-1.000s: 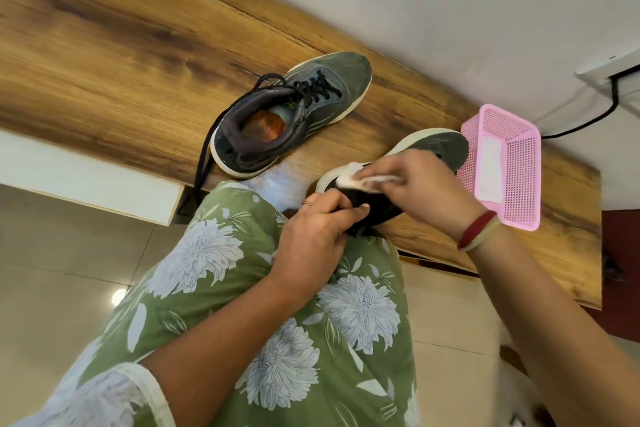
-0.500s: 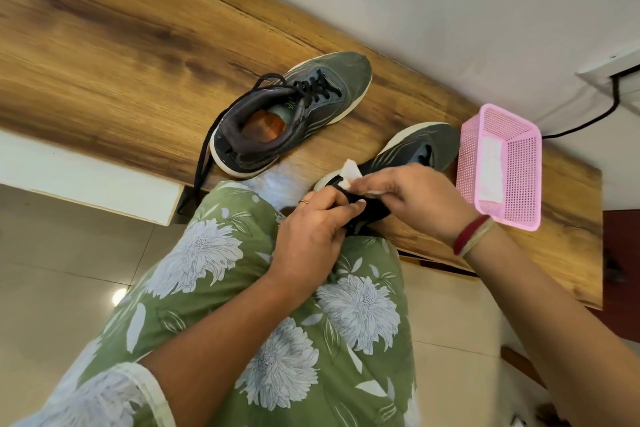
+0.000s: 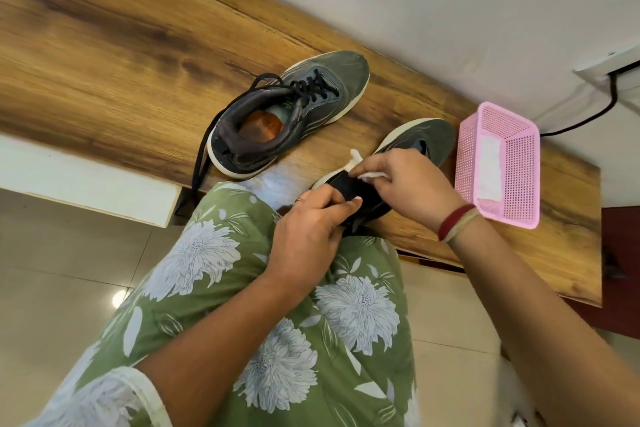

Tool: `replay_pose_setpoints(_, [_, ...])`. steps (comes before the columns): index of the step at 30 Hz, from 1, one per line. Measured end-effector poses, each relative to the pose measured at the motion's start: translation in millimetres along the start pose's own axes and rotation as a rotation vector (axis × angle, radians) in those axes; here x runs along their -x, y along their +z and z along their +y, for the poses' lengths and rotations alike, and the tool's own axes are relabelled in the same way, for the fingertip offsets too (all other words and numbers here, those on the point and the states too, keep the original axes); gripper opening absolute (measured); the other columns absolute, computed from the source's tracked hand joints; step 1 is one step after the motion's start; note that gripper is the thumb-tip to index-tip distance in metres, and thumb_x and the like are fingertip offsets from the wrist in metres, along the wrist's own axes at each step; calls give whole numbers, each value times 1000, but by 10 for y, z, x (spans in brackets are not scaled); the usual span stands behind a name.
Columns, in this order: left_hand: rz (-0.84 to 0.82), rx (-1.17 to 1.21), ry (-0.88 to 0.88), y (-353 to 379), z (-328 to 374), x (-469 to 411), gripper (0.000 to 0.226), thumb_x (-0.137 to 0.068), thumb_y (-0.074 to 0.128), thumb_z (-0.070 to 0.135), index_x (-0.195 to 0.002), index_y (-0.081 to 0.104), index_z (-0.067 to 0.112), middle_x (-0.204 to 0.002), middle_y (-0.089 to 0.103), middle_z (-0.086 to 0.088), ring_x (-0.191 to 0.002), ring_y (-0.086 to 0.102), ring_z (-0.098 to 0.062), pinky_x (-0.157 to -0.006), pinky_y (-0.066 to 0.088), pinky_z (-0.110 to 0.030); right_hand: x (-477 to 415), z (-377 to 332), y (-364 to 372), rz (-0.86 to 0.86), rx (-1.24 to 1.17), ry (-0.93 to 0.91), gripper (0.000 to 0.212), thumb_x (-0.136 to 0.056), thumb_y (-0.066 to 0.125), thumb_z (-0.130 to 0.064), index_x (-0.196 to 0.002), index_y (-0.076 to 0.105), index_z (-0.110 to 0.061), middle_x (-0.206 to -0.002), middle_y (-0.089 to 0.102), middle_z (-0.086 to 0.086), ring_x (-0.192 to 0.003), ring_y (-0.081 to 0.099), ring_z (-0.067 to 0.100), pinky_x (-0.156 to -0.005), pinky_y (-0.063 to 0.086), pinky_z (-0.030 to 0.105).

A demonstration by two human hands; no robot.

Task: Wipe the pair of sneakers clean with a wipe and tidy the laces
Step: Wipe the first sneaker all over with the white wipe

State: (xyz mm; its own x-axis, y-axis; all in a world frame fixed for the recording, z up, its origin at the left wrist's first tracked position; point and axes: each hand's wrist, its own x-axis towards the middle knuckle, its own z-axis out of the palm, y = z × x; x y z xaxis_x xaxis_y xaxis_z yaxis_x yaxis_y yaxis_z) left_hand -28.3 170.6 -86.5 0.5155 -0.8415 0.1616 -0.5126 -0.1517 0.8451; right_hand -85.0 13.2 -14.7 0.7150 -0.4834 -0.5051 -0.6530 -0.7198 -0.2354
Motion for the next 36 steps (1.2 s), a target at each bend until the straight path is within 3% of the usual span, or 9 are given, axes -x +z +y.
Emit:
replay_pose_setpoints(6, [-1,3,-44,12,-24,-13,48,-70,72,0,-112,69,24,-90,55,8,-81,56,-17,-55,53,-37,61,-61,12,132,61,54,38,-86,49,-12,-109,66,-36,-111,68,-2,-101,61,21,-84,50,36])
replay_pose_setpoints(10, [1,-4,-41,-3,-15,-16,47,-69,73,0,-110,70,23,-90,56,8,-82,55,-14,-57,54,-34,118,-128,80,-38,-97,-47,38,-83,49,-8,-102,70,-33,-102,70,-6,-90,63,13,-79,51,30])
replay_pose_setpoints(13, [18,-9,-30,7,-27,-39,48,-69,73,-2,-111,70,21,-89,57,5,-81,57,-18,-55,52,-33,-15,7,-71,168,-254,124,37,-86,49,-4,-100,70,-31,-94,67,-5,-71,59,9,-64,46,22])
replay_pose_setpoints(17, [10,-33,-42,18,-45,-25,48,-71,72,0,-114,68,21,-91,57,3,-85,58,-20,-58,53,-38,-75,-91,30,152,88,156,33,-89,44,-13,-106,68,-28,-109,67,4,-102,60,24,-86,48,35])
replay_pose_setpoints(21, [-42,-56,-83,7,-64,-59,46,-77,69,7,-121,63,21,-99,55,1,-90,56,-23,-66,52,-41,17,-178,-85,5,-290,71,24,-90,52,-11,-94,72,-23,-96,67,-7,-90,58,10,-82,44,27])
replay_pose_setpoints(24, [-124,-95,-126,-11,-51,-60,53,-86,62,12,-135,48,26,-109,47,1,-88,56,-22,-74,51,-42,261,-140,-117,350,-586,138,26,-92,50,-6,-96,71,-20,-97,63,-5,-86,55,5,-77,43,22])
replay_pose_setpoints(27, [-268,-262,-93,-44,0,-71,56,-92,53,16,-142,34,34,-119,39,-2,-87,57,-25,-74,51,-42,599,-166,-33,517,-1145,210,21,-93,51,-9,-97,70,-17,-93,62,3,-57,49,1,-45,38,13])
replay_pose_setpoints(32, [-437,-762,150,-176,182,-353,32,-94,51,20,-125,45,20,-124,33,-9,-100,52,-29,-61,41,-35,1039,-255,172,534,-1710,344,22,-95,46,-9,-99,67,-18,-67,56,2,-36,37,2,-33,29,13])
replay_pose_setpoints(36, [-497,-945,279,-248,289,-499,31,-93,54,31,-119,53,15,-126,37,-9,-118,39,-29,-78,42,-37,1295,-309,250,499,-1896,354,24,-96,43,-8,-100,65,-17,-77,58,4,-35,36,0,-32,29,11])
